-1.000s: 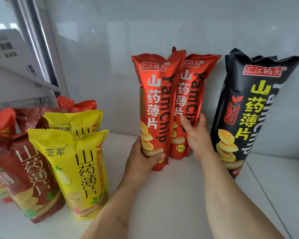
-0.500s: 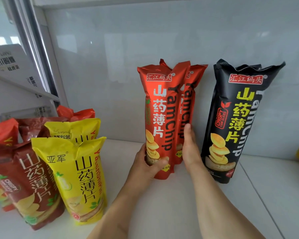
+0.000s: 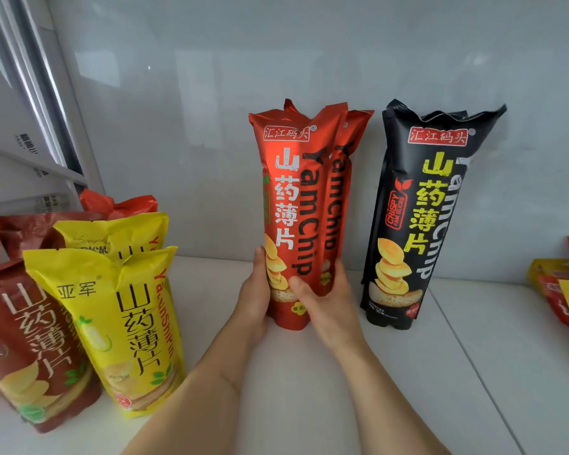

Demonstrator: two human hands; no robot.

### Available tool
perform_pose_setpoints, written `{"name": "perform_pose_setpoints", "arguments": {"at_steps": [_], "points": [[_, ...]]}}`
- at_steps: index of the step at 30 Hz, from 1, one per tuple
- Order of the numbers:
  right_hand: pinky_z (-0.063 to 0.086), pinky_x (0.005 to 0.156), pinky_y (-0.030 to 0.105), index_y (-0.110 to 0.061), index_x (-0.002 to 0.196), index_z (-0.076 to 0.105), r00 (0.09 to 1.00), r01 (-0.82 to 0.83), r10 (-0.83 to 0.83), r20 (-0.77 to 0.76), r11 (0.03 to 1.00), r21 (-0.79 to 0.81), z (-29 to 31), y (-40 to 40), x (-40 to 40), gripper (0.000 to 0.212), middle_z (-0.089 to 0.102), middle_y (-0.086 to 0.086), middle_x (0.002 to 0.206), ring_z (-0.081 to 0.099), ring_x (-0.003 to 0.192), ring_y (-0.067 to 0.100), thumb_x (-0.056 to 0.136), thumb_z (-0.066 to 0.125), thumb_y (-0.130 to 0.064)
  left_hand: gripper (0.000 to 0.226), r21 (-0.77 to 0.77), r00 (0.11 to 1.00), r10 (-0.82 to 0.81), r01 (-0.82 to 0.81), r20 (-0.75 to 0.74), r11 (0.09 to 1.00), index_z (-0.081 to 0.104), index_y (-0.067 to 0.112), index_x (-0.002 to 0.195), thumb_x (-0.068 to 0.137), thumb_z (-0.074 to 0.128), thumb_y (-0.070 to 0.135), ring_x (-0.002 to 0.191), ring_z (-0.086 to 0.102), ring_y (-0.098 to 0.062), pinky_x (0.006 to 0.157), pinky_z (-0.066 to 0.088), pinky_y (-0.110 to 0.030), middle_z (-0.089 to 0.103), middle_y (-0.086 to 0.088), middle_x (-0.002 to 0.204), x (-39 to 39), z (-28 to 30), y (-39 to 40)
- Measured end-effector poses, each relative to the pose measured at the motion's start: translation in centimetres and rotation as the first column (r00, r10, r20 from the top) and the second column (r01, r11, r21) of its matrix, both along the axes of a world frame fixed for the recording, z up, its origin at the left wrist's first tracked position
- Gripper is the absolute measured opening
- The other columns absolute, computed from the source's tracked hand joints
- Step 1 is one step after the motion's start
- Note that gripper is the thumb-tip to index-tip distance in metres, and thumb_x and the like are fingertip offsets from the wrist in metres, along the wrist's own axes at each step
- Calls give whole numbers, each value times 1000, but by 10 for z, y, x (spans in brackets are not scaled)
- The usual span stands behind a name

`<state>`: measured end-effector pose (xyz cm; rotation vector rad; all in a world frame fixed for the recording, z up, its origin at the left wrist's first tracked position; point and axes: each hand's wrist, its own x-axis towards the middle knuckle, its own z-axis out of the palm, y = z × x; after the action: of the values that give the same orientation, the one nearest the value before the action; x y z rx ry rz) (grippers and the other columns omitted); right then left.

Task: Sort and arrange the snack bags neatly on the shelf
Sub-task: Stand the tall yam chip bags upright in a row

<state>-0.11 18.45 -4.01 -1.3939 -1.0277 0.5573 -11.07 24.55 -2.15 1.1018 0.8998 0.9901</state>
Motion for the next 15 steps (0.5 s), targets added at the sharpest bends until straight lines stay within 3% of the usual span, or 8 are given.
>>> {"name": "perform_pose_setpoints", "arguments": {"at_steps": [5,8,11,15], "points": [[50,102,41,-44,141,38,998,-54,55,-39,998,24,-6,-5,9,94,57,-15,136,58,121,5,62,77,-74,56,47,999,-42,44,-26,998,71,33,107,99,26,65,97,74,-18,93,56,-39,79,3,99,14,1,-6],[49,96,24,-46,135,43,997,-51,54,-62,998,45,-1,-13,11,66,59,-24,127,59,113,-7,78,69,-65,55,114,998,-15,23,-67,993,68,35,112,101,22,62,96,71,-8,81,54,-24,76,8,100,20,-3,-12],[45,84,8,-45,138,42,998,-36,39,-55,998,57,3,-21,14,54,58,-27,125,55,109,-14,87,56,-61,55,184,996,7,10,-91,983,63,40,126,97,25,67,110,67,-8,97,52,-28,72,8,120,24,-11,-16],[44,88,11,-45,140,42,999,-15,17,-35,998,56,-1,-21,16,55,56,-23,131,54,118,-6,89,51,-65,48,227,993,5,23,-119,974,60,47,123,96,28,68,115,64,-7,100,50,-30,68,12,126,24,-13,-17]]}}
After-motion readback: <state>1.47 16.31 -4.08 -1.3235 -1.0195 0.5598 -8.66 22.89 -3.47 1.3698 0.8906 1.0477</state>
